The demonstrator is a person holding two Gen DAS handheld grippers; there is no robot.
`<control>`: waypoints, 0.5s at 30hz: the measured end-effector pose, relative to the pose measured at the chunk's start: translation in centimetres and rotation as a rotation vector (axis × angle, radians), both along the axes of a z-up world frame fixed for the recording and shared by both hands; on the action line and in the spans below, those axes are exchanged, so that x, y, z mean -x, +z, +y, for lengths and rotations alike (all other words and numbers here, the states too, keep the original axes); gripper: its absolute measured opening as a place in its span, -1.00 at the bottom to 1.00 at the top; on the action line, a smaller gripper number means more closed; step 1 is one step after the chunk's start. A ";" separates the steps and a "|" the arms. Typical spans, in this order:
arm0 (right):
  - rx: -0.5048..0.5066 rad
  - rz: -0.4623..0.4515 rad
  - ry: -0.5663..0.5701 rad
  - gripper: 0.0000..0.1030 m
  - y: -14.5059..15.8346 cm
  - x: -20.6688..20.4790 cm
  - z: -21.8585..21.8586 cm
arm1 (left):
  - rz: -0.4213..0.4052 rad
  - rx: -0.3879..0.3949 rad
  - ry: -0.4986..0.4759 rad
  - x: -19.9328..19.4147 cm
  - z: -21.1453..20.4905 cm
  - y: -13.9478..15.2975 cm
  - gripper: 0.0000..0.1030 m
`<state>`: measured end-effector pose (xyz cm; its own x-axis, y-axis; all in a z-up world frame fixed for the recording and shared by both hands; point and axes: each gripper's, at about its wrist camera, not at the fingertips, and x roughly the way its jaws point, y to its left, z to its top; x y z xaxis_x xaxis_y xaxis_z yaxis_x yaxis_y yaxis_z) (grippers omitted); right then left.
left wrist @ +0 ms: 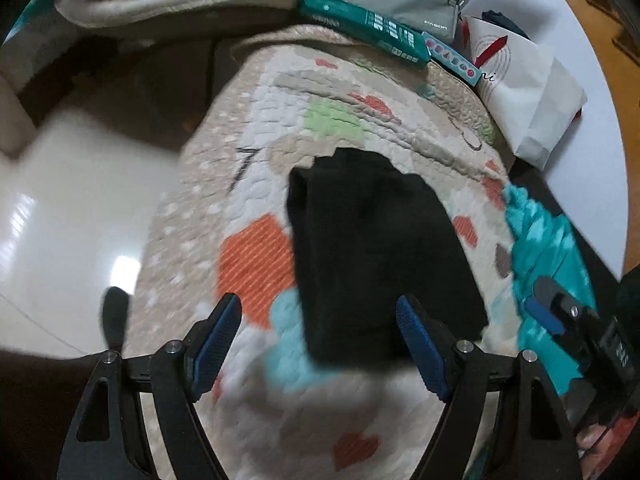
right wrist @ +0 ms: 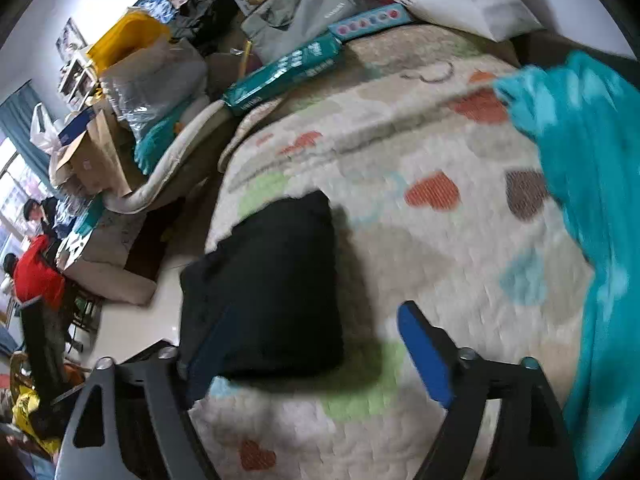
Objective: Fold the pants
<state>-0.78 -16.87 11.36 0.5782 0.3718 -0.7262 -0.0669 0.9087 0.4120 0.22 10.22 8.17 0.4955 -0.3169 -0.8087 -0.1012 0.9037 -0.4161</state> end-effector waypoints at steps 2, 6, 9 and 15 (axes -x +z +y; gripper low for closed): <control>-0.008 0.017 0.034 0.81 0.2 -1.7 0.4 | 0.024 0.029 0.001 -2.3 0.1 -1.2 0.53; 0.025 0.057 0.091 0.81 -1.4 -5.3 1.7 | 0.097 0.156 -0.001 -5.4 0.5 -4.5 0.53; -0.022 0.123 0.097 0.81 -3.9 -7.6 2.1 | 0.099 0.213 -0.020 -6.3 0.5 -6.0 0.59; -0.157 0.194 0.107 0.81 -8.3 -10.7 3.1 | 0.033 0.350 -0.054 -6.9 1.0 -6.9 1.00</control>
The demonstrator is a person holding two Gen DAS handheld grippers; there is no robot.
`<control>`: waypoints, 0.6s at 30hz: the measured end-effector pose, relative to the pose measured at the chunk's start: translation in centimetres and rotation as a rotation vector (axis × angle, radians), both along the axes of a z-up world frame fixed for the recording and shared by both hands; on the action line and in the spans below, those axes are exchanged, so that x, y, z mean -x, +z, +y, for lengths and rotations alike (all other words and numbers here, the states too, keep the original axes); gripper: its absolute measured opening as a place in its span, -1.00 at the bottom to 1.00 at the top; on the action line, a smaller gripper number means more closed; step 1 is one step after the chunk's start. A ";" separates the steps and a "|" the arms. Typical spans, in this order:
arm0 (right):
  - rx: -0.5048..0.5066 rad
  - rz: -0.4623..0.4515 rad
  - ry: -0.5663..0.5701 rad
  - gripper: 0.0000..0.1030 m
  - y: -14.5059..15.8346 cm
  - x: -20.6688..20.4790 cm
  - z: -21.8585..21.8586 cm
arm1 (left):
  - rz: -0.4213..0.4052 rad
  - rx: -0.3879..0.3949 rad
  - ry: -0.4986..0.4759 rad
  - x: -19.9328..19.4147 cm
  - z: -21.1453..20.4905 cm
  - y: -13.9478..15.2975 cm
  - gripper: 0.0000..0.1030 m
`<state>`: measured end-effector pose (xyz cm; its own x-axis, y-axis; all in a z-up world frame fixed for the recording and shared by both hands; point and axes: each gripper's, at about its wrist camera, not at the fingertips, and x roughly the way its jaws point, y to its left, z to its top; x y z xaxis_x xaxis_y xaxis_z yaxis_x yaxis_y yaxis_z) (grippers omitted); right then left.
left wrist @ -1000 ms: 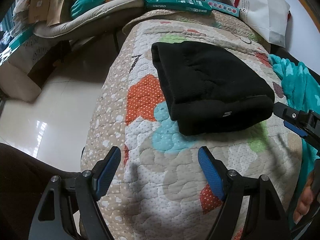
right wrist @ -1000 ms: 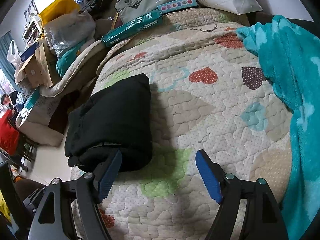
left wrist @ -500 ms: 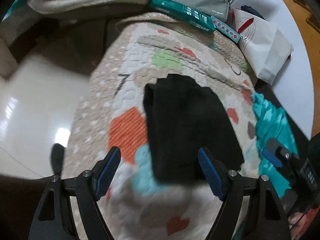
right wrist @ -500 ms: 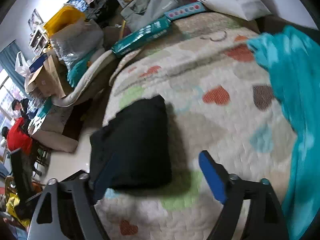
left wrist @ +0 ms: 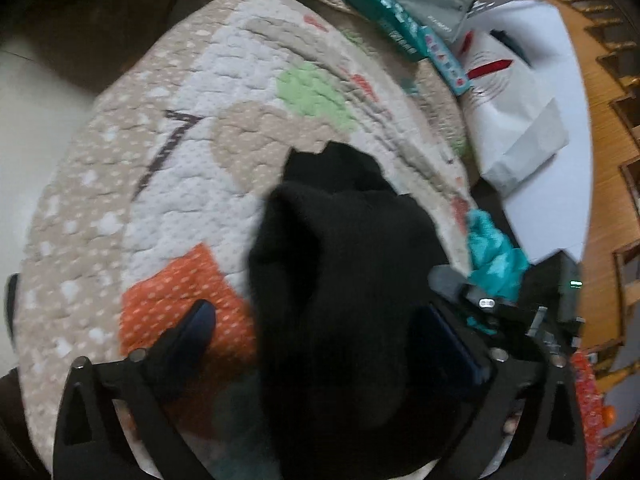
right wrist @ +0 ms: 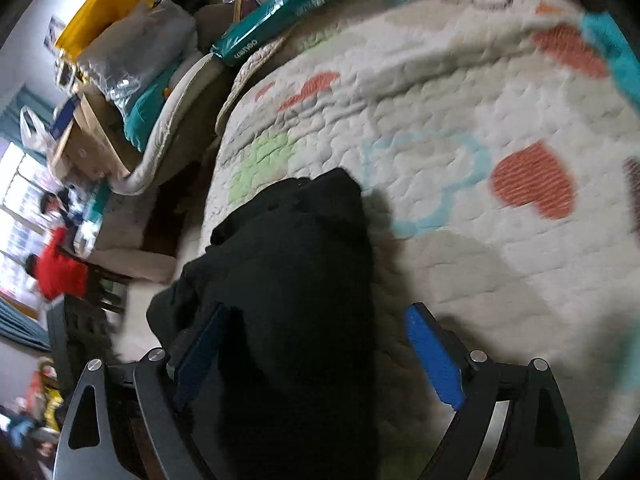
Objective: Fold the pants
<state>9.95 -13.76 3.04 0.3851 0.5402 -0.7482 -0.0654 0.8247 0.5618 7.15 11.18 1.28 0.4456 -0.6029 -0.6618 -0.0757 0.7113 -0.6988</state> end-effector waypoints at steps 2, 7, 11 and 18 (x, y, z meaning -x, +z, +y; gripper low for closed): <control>-0.086 0.044 0.014 0.82 -1.6 -0.7 0.4 | -0.011 -0.010 -0.011 -0.2 -0.6 0.2 1.00; -0.140 0.044 0.060 0.39 -1.6 -0.7 1.3 | -0.023 -0.070 -0.109 -0.6 -3.1 1.8 0.42; -0.169 0.021 0.087 -0.01 0.6 -1.0 1.1 | -0.035 -0.045 -0.122 -2.2 -3.1 4.1 0.33; -0.123 -0.069 0.073 -0.02 4.6 -5.9 2.2 | -0.061 -0.064 -0.083 -8.4 -2.1 6.0 0.33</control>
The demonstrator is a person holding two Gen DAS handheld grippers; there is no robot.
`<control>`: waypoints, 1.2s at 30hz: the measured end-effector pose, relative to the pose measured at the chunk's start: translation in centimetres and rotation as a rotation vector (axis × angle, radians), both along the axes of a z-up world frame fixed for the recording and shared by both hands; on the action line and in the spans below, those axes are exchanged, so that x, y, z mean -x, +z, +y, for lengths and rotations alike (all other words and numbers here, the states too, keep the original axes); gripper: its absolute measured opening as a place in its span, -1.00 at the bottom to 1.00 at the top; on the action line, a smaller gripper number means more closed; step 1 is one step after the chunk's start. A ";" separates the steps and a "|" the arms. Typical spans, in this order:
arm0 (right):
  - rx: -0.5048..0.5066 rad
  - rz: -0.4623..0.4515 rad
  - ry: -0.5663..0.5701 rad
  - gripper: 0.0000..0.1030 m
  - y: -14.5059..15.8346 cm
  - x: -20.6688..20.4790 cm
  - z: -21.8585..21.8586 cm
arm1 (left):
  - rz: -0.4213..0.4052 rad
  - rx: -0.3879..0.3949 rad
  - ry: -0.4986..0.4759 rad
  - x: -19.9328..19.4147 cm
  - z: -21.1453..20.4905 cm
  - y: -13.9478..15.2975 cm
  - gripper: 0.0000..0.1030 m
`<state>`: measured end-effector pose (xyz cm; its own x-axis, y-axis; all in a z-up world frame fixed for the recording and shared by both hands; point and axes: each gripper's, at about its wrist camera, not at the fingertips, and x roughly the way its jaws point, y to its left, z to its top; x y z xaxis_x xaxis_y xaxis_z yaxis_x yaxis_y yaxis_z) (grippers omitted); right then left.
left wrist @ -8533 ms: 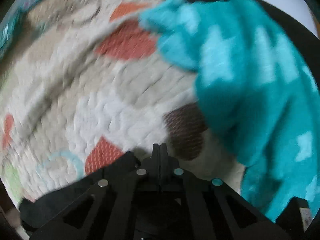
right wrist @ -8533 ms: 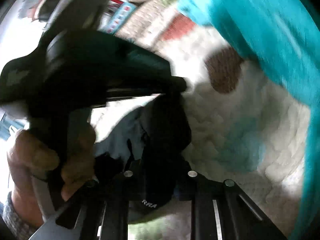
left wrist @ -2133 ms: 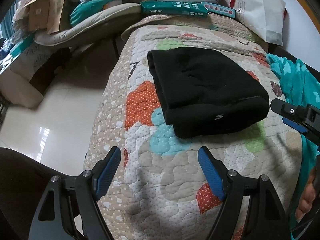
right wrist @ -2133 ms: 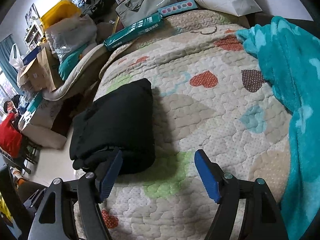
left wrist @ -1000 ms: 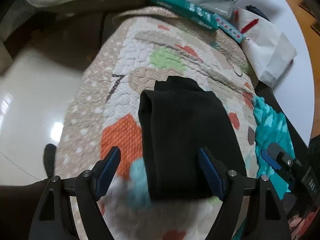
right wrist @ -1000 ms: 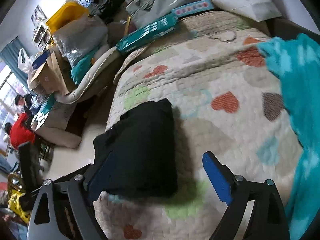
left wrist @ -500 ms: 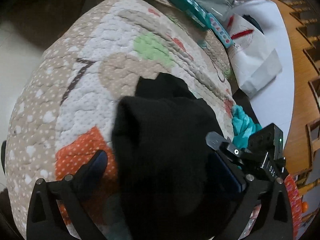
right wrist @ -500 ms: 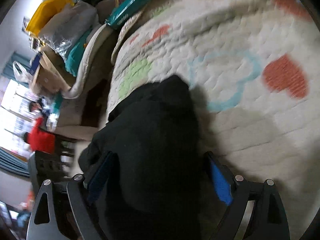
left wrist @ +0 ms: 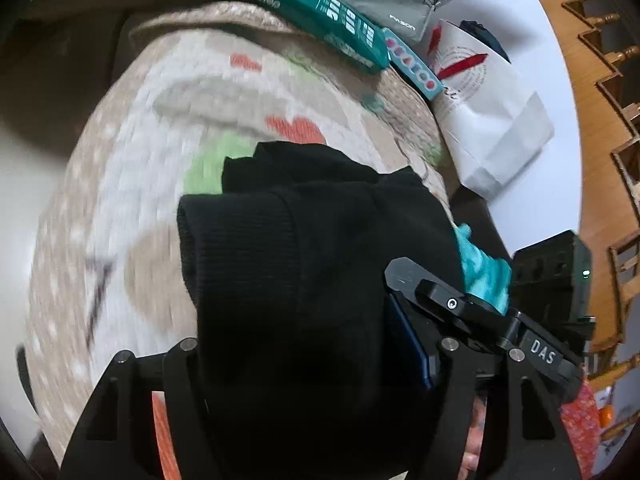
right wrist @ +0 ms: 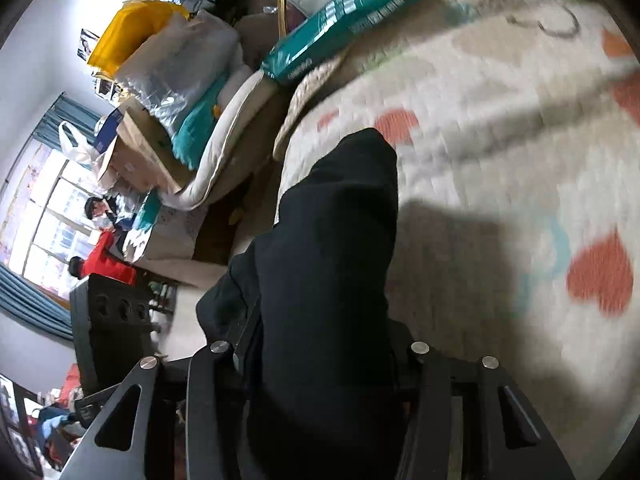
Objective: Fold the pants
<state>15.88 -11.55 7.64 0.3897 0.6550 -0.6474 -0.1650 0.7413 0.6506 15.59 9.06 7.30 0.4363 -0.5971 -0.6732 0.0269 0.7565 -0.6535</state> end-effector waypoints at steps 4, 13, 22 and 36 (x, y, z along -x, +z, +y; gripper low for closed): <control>0.055 -0.014 -0.015 -0.03 -0.4 -3.6 0.4 | 0.022 -0.032 0.050 -4.2 0.7 -1.8 0.33; 0.165 0.032 -0.162 0.62 -4.5 -6.6 -2.3 | 0.025 -0.108 0.129 -8.7 1.1 -3.7 0.35; 0.367 -0.073 -0.215 0.74 -1.9 -3.3 -3.1 | -0.066 -0.354 0.086 -9.8 -2.0 -3.3 0.55; 0.451 -0.163 -0.273 0.81 0.8 5.4 -4.2 | -0.114 -0.351 0.169 -4.8 -0.1 1.0 0.77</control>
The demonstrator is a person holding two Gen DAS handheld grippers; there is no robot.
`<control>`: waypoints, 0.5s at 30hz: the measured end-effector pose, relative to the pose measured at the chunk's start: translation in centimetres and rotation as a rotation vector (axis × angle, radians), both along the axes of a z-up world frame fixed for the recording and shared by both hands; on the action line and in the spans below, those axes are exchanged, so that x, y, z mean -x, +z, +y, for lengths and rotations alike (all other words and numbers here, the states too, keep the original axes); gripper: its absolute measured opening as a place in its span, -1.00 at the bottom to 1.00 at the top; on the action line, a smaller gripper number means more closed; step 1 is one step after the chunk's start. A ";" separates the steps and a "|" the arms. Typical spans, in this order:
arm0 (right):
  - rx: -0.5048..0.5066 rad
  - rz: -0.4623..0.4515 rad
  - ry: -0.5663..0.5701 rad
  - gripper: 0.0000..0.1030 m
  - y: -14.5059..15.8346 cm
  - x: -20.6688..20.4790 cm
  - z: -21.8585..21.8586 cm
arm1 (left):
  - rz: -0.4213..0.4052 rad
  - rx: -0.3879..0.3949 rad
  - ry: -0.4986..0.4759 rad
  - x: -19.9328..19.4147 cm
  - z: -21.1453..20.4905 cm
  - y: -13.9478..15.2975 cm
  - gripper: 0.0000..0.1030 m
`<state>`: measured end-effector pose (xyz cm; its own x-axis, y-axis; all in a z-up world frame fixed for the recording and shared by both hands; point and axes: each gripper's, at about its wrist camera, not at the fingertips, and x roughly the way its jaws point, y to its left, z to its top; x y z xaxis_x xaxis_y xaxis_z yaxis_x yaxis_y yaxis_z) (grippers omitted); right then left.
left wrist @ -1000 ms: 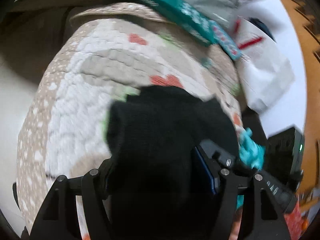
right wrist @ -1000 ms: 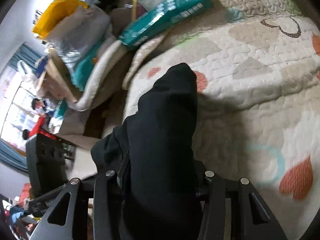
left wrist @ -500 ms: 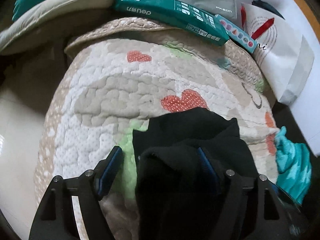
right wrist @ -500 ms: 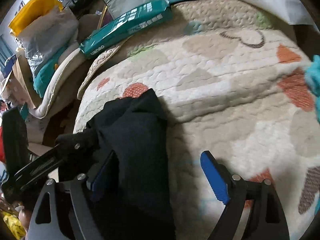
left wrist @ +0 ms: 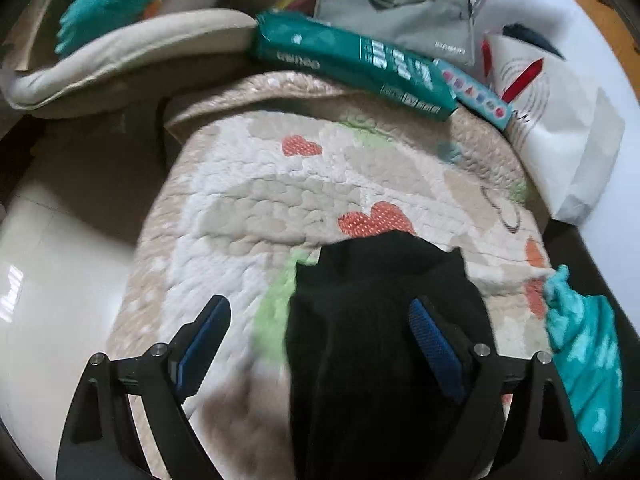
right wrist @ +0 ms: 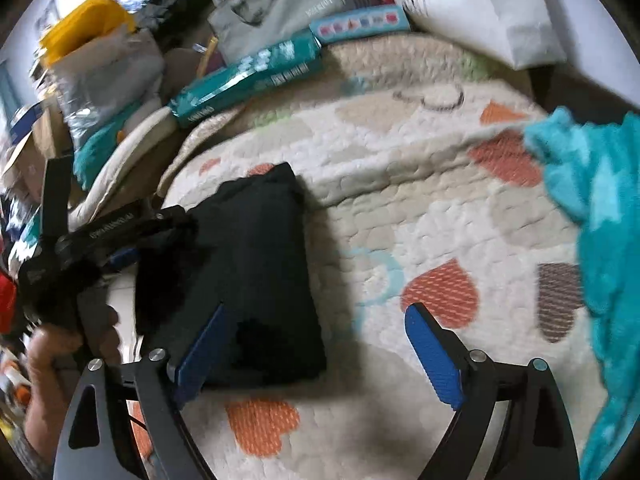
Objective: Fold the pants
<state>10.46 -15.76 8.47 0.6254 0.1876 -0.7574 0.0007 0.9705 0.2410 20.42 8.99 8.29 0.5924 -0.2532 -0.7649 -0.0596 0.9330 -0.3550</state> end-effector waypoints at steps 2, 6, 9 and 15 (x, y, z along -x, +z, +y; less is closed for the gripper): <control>0.035 -0.018 0.023 0.81 0.4 2.2 0.2 | -0.002 0.030 0.009 2.2 0.8 0.8 0.77; 0.072 -0.009 0.074 0.81 -0.4 7.1 0.8 | 0.056 0.118 0.038 7.7 2.5 0.4 0.77; 0.048 0.026 0.090 0.81 -1.8 10.4 1.1 | 0.082 0.098 0.064 13.5 2.7 -0.2 0.77; -0.002 0.055 0.071 0.81 -2.7 13.8 1.2 | -0.015 -0.073 0.106 23.9 0.8 0.9 0.77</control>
<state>-3.31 -14.57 5.78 0.5681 0.2320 -0.7896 -0.0552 0.9680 0.2448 -3.50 9.75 9.22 0.6242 -0.1330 -0.7698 -0.1542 0.9450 -0.2884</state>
